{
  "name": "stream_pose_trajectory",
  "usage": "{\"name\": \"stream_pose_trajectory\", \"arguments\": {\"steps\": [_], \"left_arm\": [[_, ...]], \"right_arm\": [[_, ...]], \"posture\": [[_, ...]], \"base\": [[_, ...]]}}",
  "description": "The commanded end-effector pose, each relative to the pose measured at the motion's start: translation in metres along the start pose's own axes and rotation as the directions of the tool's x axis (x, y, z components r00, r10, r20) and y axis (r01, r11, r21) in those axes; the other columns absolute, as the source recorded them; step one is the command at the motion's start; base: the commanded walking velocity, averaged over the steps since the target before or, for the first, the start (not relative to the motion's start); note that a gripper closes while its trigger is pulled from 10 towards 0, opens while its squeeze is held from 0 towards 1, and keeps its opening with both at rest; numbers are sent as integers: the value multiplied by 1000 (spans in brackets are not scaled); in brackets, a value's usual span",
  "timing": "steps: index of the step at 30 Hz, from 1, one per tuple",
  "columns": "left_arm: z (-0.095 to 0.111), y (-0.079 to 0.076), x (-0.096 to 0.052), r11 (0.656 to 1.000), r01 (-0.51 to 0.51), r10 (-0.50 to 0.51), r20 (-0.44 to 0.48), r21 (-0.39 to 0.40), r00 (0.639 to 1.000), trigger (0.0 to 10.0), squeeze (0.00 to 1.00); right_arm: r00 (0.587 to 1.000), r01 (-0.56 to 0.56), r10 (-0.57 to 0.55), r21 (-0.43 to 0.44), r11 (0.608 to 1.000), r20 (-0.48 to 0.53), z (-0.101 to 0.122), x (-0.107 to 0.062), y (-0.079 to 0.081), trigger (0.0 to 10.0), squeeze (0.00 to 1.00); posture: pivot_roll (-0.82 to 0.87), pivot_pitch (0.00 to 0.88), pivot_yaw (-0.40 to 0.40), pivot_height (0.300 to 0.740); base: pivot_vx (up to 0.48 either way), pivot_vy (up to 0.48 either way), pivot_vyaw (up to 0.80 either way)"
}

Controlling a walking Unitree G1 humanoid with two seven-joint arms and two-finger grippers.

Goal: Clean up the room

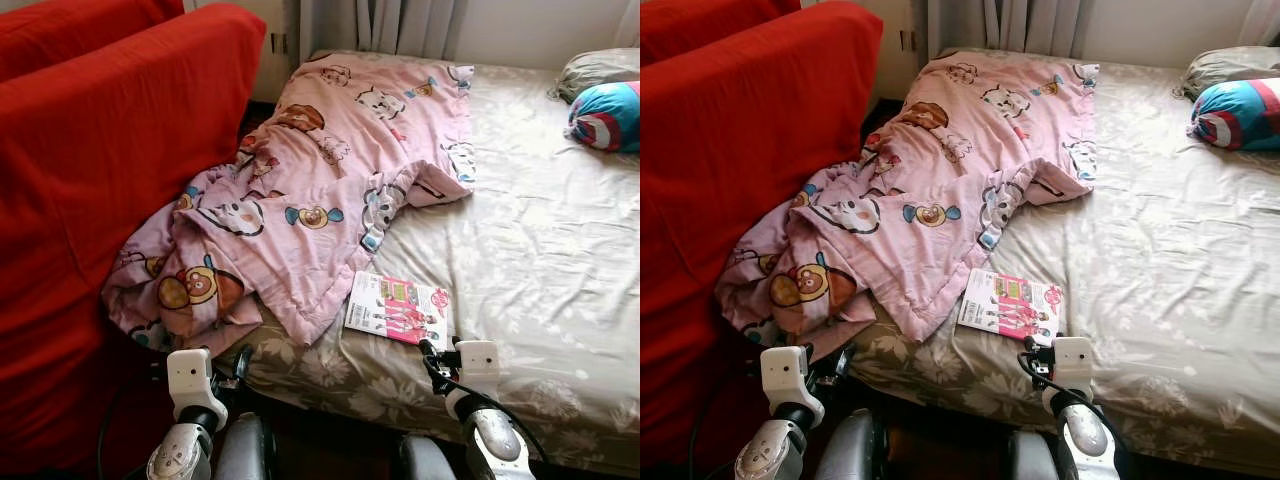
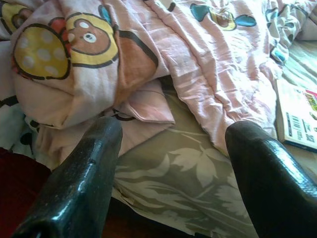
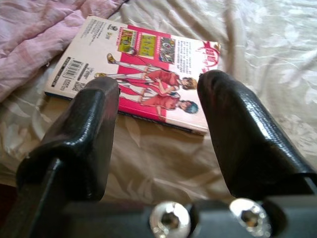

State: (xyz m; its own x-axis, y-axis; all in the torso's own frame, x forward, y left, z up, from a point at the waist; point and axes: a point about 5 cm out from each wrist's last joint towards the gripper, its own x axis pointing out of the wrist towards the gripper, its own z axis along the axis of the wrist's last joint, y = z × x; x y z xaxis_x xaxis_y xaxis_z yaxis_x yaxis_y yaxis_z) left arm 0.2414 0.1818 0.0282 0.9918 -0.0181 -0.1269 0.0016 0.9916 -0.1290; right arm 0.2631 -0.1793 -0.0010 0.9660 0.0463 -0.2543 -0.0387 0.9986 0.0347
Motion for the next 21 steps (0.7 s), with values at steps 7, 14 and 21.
{"name": "stream_pose_trajectory", "arguments": {"steps": [7,14,21], "left_arm": [[-5,3,-3,1000,-6,6,-22,2,1000,10000,0],[-6,5,-4,1000,-9,9,-27,7,1000,10000,0],[-6,6,-4,1000,-8,9,-30,13,1000,10000,0]], "right_arm": [[1000,5,-5,-1,1000,-9,-2,0,0,10000,0],[1000,9,-9,0,1000,-12,-1,1,1,10000,0],[1000,28,-28,-5,1000,-12,2,4,-2,10000,0]], "posture": [[-38,142,20,607],[-33,146,23,607],[-28,150,28,607]], "base": [[263,0,0],[266,0,0],[74,0,0]]}}
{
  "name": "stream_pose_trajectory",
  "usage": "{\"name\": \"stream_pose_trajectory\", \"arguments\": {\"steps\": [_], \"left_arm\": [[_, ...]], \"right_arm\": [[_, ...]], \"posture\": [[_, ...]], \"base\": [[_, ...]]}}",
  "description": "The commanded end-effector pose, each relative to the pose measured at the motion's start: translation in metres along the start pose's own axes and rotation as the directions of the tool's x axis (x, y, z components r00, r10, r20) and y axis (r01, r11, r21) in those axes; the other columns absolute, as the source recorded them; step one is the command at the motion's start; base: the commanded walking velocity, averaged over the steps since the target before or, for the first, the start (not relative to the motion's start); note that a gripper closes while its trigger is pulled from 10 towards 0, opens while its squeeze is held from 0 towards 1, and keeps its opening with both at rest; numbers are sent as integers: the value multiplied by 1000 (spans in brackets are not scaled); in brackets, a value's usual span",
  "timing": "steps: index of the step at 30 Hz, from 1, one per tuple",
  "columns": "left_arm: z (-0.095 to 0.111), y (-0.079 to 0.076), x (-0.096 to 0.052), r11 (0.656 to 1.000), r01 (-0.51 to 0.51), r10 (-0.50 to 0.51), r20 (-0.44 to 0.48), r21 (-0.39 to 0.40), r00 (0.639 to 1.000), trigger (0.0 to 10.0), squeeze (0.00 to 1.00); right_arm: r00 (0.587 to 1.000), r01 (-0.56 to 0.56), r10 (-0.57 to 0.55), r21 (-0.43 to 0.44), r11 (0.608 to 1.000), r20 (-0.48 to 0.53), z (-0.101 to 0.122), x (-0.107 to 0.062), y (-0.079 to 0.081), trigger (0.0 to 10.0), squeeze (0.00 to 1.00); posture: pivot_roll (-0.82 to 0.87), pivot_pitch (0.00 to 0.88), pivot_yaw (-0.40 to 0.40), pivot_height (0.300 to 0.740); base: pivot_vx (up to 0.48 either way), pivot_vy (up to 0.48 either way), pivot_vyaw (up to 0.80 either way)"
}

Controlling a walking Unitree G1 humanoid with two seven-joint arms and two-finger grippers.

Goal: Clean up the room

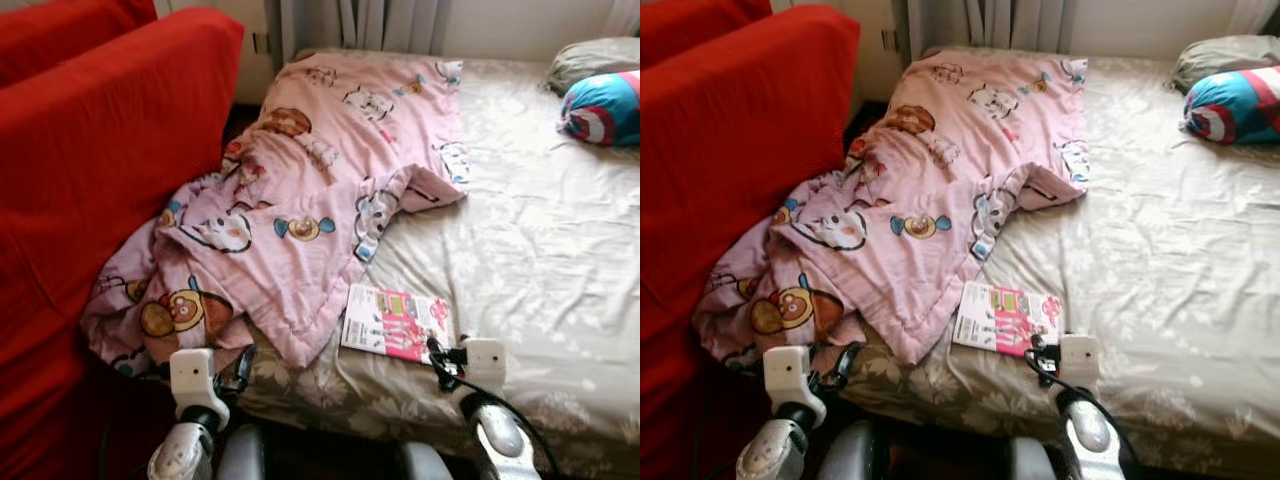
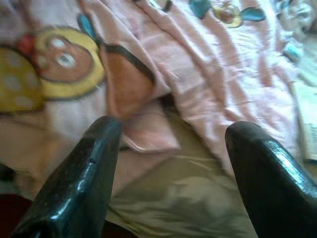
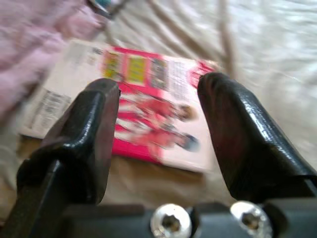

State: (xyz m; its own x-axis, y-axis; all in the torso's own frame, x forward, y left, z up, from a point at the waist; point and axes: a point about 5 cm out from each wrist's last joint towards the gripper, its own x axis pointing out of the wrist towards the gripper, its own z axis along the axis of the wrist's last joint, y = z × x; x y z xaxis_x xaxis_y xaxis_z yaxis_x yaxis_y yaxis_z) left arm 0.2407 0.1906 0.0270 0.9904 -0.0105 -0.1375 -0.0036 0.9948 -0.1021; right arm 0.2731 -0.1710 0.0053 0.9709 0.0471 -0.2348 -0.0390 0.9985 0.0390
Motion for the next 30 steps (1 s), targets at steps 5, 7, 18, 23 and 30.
{"name": "stream_pose_trajectory", "arguments": {"steps": [5,7,18,23,30], "left_arm": [[-6,-3,-5,1000,5,-5,-21,-9,1000,10000,0],[-6,-3,-5,1000,8,-8,-21,-7,1000,10000,0],[-2,0,-12,1000,24,-24,-22,15,999,10000,0],[-1,5,-21,998,35,-33,-34,43,999,10000,0],[1,12,-34,997,42,-38,-53,69,998,10000,0]], "right_arm": [[999,40,-41,-13,999,-35,-3,0,-12,10000,0],[998,42,-43,-13,999,-36,-1,2,-12,10000,0],[986,121,-101,151,981,-134,-9,8,-14,10000,416],[972,183,-143,225,957,-186,-14,8,-17,10000,0],[978,166,-127,248,954,-167,-8,13,-15,10000,0]], "posture": [[-23,160,35,607],[-18,165,38,607],[19,199,70,607],[55,233,98,607],[78,255,122,607]], "base": [[0,0,0],[0,0,0],[0,0,0],[0,0,0],[0,0,0]]}}
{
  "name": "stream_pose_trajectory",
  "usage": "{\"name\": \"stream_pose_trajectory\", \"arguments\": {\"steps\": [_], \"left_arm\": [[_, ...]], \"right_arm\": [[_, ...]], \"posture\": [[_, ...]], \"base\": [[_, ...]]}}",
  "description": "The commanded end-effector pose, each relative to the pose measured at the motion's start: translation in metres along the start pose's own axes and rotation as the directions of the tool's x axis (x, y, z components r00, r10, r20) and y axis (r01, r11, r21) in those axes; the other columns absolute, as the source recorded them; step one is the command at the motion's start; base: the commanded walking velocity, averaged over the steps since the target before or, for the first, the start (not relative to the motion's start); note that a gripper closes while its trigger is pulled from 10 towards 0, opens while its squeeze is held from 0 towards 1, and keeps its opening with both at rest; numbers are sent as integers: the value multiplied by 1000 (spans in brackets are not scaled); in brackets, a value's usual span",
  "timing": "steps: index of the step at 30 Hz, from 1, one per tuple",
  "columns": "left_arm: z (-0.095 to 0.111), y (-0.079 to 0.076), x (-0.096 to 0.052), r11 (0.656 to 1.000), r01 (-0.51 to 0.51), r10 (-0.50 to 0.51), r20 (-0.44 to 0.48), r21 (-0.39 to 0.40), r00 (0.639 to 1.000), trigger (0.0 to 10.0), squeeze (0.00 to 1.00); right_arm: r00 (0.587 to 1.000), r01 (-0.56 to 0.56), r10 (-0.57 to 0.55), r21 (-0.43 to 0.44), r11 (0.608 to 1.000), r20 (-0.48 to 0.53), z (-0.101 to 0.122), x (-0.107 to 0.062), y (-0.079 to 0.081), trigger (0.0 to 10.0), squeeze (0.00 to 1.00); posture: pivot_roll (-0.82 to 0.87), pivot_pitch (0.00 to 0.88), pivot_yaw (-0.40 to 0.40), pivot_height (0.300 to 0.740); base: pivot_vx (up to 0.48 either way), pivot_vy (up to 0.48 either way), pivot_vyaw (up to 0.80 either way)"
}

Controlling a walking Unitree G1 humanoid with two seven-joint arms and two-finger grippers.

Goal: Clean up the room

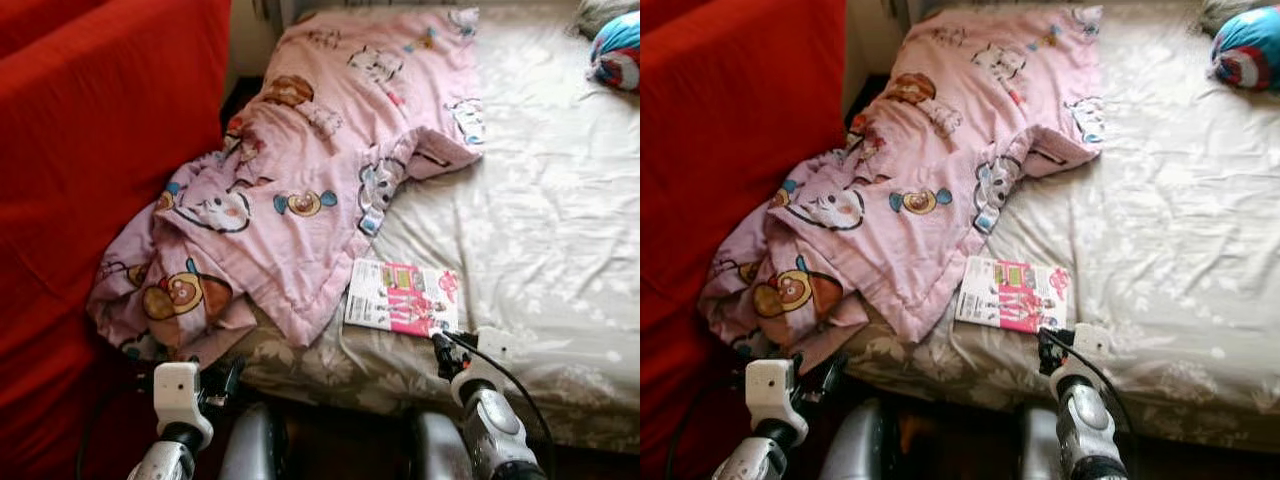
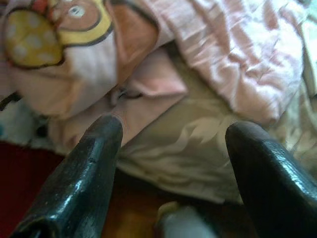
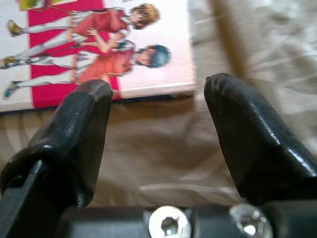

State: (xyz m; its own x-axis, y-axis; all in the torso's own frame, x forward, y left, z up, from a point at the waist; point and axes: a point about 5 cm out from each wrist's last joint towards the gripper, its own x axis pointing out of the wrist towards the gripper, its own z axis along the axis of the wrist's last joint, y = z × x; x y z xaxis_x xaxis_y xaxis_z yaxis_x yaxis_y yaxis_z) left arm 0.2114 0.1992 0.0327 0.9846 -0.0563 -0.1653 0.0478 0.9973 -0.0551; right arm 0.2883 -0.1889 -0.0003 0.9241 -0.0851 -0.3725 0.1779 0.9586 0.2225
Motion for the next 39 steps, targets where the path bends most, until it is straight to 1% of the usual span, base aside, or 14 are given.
{"name": "stream_pose_trajectory", "arguments": {"steps": [1,2,7,8,13,14,15,17,20,25,27,35,39], "left_arm": [[-1,6,-7,1000,-5,6,-22,22,1000,10000,0],[0,8,-9,1000,-7,8,-24,28,1000,10000,0],[2,10,-13,999,-9,10,-32,36,999,10000,0],[2,12,-14,999,-9,11,-39,42,999,10000,0],[3,14,-16,999,-9,12,-53,49,999,10000,0],[3,14,-16,999,-9,12,-58,50,998,10000,0],[3,14,-16,999,-9,12,-58,50,998,10000,0],[3,14,-15,999,-5,8,-61,53,998,10000,0],[2,12,-13,999,-2,6,-62,54,998,10000,0],[3,10,-12,998,1,2,-62,55,998,10000,0],[3,10,-13,998,3,1,-62,56,998,10000,0],[4,13,-15,998,-1,5,-66,65,998,10000,0],[4,14,-17,998,-1,6,-68,69,998,10000,0]], "right_arm": [[1000,-17,17,28,999,2,0,1,5,10000,0],[999,-22,21,44,999,28,6,3,6,10000,0],[998,-34,30,60,998,63,14,6,8,10000,0],[996,-38,33,65,997,86,18,7,8,10000,0],[989,-19,7,83,996,145,29,8,3,10000,0],[986,-8,-8,91,996,166,32,8,0,10000,0],[986,-8,-8,91,996,166,32,8,0,10000,0],[983,23,-40,94,995,180,33,6,-7,10000,0],[984,40,-55,95,995,169,29,4,-11,10000,0],[989,41,-54,97,994,137,20,1,-14,10000,0],[991,38,-52,115,993,123,18,1,-14,10000,0],[991,40,-58,143,989,118,20,2,-18,10000,0],[991,45,-65,174,984,115,22,3,-22,10000,0]], "posture": [[85,262,129,607],[93,268,135,607],[102,277,143,607],[108,284,151,607],[110,287,159,607],[108,286,161,607],[108,286,161,607],[104,285,162,607],[101,285,162,607],[103,287,164,607],[103,287,164,607],[118,297,170,607],[123,298,175,607]], "base": [[0,0,0],[0,0,0],[0,0,0],[0,0,0],[0,0,0],[0,0,0],[0,0,0],[0,0,0],[0,0,0],[0,0,0],[0,0,0],[0,0,0],[0,0,0]]}}
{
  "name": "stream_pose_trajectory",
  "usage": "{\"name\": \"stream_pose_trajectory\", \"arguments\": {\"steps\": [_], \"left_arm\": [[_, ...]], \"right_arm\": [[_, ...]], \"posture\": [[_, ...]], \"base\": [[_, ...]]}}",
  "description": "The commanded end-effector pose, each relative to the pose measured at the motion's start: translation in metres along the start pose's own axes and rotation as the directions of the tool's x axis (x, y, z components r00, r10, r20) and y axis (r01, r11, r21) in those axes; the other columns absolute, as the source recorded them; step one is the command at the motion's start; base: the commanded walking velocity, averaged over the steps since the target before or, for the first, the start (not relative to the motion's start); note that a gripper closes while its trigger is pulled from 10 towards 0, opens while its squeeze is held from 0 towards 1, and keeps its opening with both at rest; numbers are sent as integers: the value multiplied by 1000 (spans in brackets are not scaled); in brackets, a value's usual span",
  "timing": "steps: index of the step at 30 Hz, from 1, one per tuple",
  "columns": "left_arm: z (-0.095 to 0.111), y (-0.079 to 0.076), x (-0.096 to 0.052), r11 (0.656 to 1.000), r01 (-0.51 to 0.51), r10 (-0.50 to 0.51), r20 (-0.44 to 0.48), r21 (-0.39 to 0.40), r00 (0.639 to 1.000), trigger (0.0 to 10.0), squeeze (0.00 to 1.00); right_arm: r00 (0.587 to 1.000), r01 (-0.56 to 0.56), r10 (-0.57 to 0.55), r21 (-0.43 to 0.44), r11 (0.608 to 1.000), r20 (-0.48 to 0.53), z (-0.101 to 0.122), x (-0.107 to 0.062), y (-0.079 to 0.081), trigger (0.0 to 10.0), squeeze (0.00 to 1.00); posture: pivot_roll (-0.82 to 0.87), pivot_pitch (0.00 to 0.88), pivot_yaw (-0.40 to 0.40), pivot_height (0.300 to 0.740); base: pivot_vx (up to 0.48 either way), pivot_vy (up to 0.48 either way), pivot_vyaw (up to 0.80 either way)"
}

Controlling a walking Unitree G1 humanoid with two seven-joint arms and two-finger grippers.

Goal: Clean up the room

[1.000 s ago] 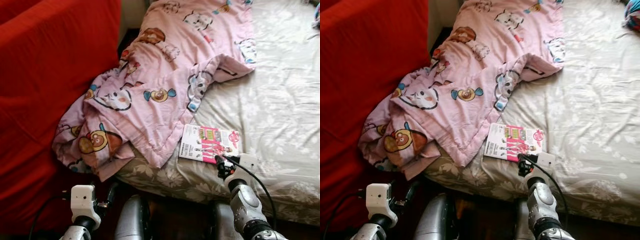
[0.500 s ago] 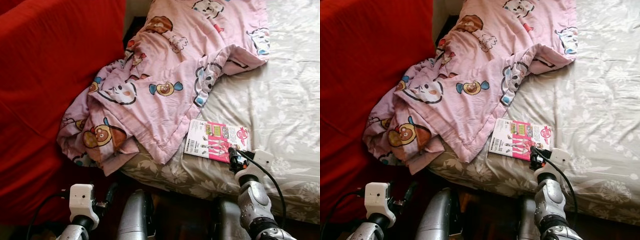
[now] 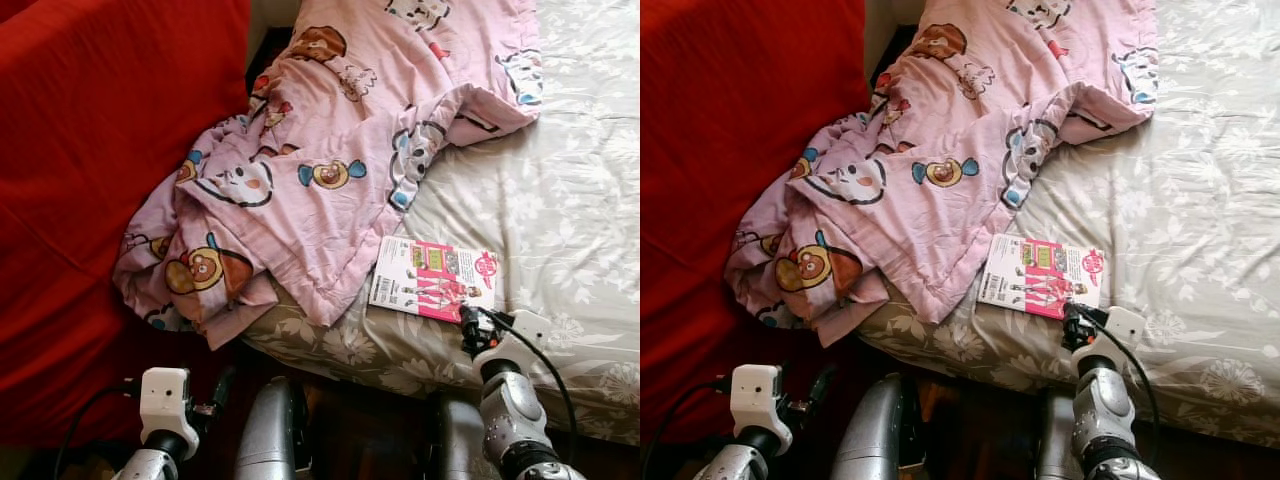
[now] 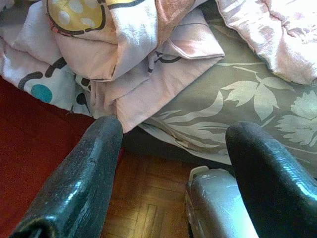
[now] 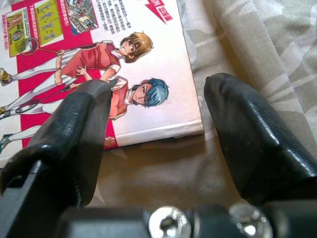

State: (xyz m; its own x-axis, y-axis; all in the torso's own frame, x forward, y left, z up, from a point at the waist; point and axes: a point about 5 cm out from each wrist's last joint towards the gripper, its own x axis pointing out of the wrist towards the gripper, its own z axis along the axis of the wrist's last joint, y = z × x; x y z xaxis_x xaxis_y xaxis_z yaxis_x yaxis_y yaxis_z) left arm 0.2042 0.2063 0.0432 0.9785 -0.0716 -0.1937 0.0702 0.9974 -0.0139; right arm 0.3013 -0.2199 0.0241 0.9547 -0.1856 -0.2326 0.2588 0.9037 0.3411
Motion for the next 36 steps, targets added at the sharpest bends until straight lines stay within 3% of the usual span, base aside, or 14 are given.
{"name": "stream_pose_trajectory", "arguments": {"steps": [1,14,17,21,28,33,36], "left_arm": [[-6,8,-8,1000,-16,17,-40,27,999,10000,0],[-2,11,-15,999,-7,9,-44,45,999,10000,0],[-1,10,-16,999,-4,6,-45,48,999,10000,0],[-1,10,-17,999,0,2,-47,52,999,10000,0],[1,11,-22,998,5,-2,-56,62,998,10000,0],[2,11,-25,998,6,-2,-62,67,998,10000,0],[2,11,-26,998,8,-3,-65,70,998,10000,0]], "right_arm": [[999,14,-12,44,999,-49,-12,-5,-2,10000,0],[993,-32,56,219,975,-103,-20,-7,-4,10000,0],[988,-53,99,331,942,-123,-26,-10,-4,10000,0],[986,-46,101,365,930,-133,-29,-12,-6,10000,0],[984,21,64,465,885,-166,-38,-18,-16,10000,0],[978,145,-39,535,832,-204,-45,-25,-31,10000,0],[975,139,-18,546,826,-221,-49,-27,-29,10000,0]], "posture": [[125,298,176,607],[149,310,198,607],[156,312,202,607],[163,314,205,607],[180,327,214,607],[189,332,217,607],[192,336,218,607]], "base": [[0,0,0],[0,0,0],[0,0,0],[0,0,0],[0,0,0],[0,0,0],[0,0,0]]}}
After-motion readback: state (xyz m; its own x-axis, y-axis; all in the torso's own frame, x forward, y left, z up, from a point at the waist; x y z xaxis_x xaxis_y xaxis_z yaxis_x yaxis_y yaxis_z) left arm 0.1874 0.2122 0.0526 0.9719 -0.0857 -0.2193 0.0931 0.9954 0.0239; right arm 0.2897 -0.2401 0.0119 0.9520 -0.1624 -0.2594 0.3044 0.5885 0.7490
